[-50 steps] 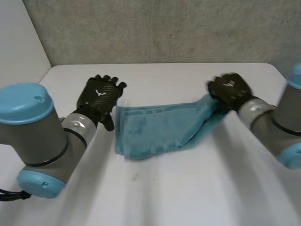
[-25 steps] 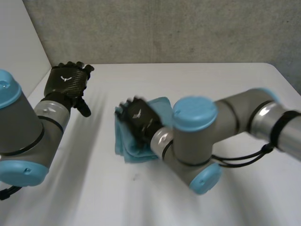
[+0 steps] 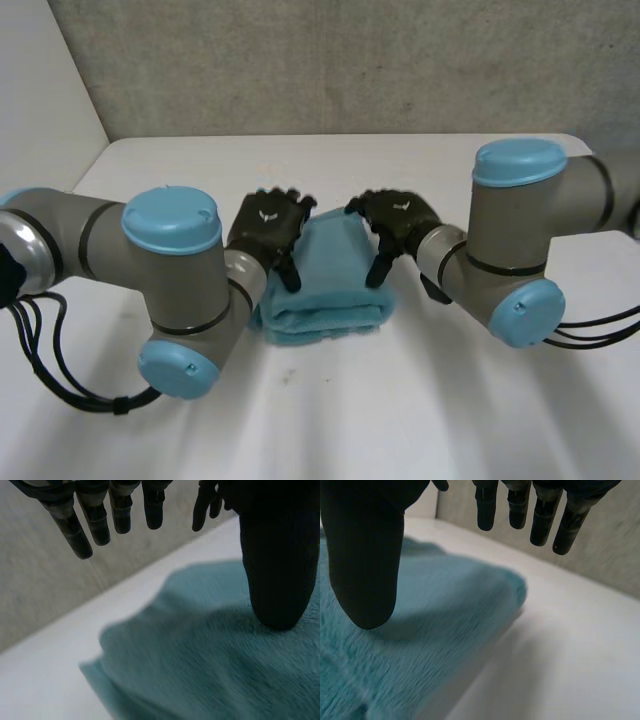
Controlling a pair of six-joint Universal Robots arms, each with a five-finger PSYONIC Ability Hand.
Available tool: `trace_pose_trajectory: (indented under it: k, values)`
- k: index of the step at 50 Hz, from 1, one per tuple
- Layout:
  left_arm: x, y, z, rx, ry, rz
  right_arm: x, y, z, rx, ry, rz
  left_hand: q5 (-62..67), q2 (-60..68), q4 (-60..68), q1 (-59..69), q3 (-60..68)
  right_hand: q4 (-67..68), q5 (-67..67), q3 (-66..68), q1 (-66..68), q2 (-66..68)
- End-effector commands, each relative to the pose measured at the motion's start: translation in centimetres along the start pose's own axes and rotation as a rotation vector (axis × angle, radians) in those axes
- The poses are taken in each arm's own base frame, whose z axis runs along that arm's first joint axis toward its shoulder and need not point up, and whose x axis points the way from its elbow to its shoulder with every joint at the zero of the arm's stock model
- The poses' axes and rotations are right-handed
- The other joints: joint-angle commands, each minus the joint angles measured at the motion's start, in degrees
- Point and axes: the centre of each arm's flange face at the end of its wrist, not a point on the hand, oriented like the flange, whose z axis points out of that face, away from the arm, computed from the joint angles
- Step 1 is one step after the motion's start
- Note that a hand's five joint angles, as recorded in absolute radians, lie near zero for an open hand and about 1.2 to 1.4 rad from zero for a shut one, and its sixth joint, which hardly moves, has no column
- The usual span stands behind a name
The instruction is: Fold the laundry
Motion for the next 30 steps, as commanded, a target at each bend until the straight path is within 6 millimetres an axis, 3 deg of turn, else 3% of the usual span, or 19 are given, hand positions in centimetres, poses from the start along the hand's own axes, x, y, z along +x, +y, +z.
trace_pose_trajectory:
  k: [1, 7, 10, 12, 13, 15, 16, 17, 18, 20, 21, 23, 26, 28, 30]
  values:
    - [-1.7, 3.0, -0.6, -0.185, -0.031, -0.039, -0.5, 3.0, 1.9, -0.115, -0.057, 0.026, -1.7, -0.6, -0.7, -0.6, -1.2, -3.2, -3.4, -2.3, -1.7, -2.5]
    - [-2.0, 3.4, -1.4, -0.252, -0.028, -0.036, -0.5, 3.1, 2.1, -0.158, -0.067, 0.023, -1.7, -0.6, -0.7, -0.6, -1.2, -3.2, -3.4, -2.3, -1.7, -2.5]
    - [-2.2, 2.6, -1.8, -0.250, -0.027, -0.036, -0.4, 2.1, 2.1, -0.138, -0.067, 0.019, -1.9, -0.8, -0.9, -0.7, -1.3, -3.2, -3.4, -2.3, -1.7, -2.5]
    - [-2.4, 0.5, -2.3, -0.195, -0.030, -0.036, -0.4, -0.2, 1.4, -0.082, -0.063, 0.008, -2.0, -0.9, -1.0, -0.9, -1.5, -3.2, -3.4, -2.3, -1.7, -2.5]
    - [-2.4, 0.5, -2.3, -0.195, -0.030, -0.036, -0.4, -0.2, 1.4, -0.082, -0.063, 0.008, -2.0, -0.9, -1.0, -0.9, -1.5, -3.2, -3.4, -2.3, -1.7, -2.5]
    - [-2.9, -2.6, -3.0, -0.111, -0.045, -0.040, -0.1, -5.3, -0.8, 0.044, -0.041, -0.013, -2.2, -1.1, -1.2, -1.1, -1.7, -3.2, -3.4, -2.3, -1.7, -2.5]
    - [-2.9, -2.6, -3.0, -0.110, -0.045, -0.040, -0.1, -5.3, -0.8, 0.044, -0.041, -0.013, -2.2, -1.1, -1.2, -1.1, -1.7, -3.2, -3.4, -2.3, -1.7, -2.5]
    - [-3.3, -4.3, -3.5, -0.061, -0.054, -0.041, 0.1, -7.6, -2.0, 0.111, -0.024, -0.023, -2.4, -1.3, -1.4, -1.2, -1.8, -3.2, -3.4, -2.3, -1.7, -2.5]
    - [-3.4, -4.3, -3.5, -0.061, -0.054, -0.041, 0.1, -7.6, -2.0, 0.112, -0.024, -0.023, -2.4, -1.3, -1.4, -1.2, -1.8, -3.2, -3.4, -2.3, -1.7, -2.5]
    - [-4.4, -8.2, -4.9, 0.049, -0.082, -0.049, 1.7, -10.9, -4.3, 0.222, 0.073, -0.037, -2.4, -1.3, -1.4, -1.2, -1.8, -3.2, -3.4, -2.3, -1.7, -2.5]
    - [-4.4, -8.2, -4.9, 0.050, -0.082, -0.049, 1.7, -10.9, -4.3, 0.223, 0.074, -0.037, -2.4, -1.3, -1.4, -1.2, -1.8, -3.2, -3.4, -2.3, -1.7, -2.5]
    - [-6.0, -11.4, -6.6, 0.142, -0.122, -0.056, 3.9, -13.9, -7.3, 0.326, 0.221, -0.049, -2.4, -1.3, -1.4, -1.2, -1.8, -3.2, -3.4, -2.3, -1.7, -2.5]
    - [-7.2, -12.7, -7.4, 0.176, -0.153, -0.058, 5.0, -15.1, -8.8, 0.371, 0.289, -0.049, -2.2, -1.1, -1.2, -1.1, -1.7, -3.2, -3.4, -2.3, -1.7, -2.5]
    - [-10.0, -14.2, -8.8, 0.210, -0.226, -0.065, 7.1, -16.0, -11.3, 0.410, 0.392, -0.041, -1.9, -0.8, -0.9, -0.7, -1.3, -3.2, -3.4, -2.3, -1.7, -2.5]
    - [-11.0, -14.8, -9.6, 0.214, -0.254, -0.073, 7.9, -16.0, -12.3, 0.408, 0.428, -0.040, -2.0, -0.9, -1.0, -0.9, -1.5, -3.2, -3.4, -2.3, -1.7, -2.5]
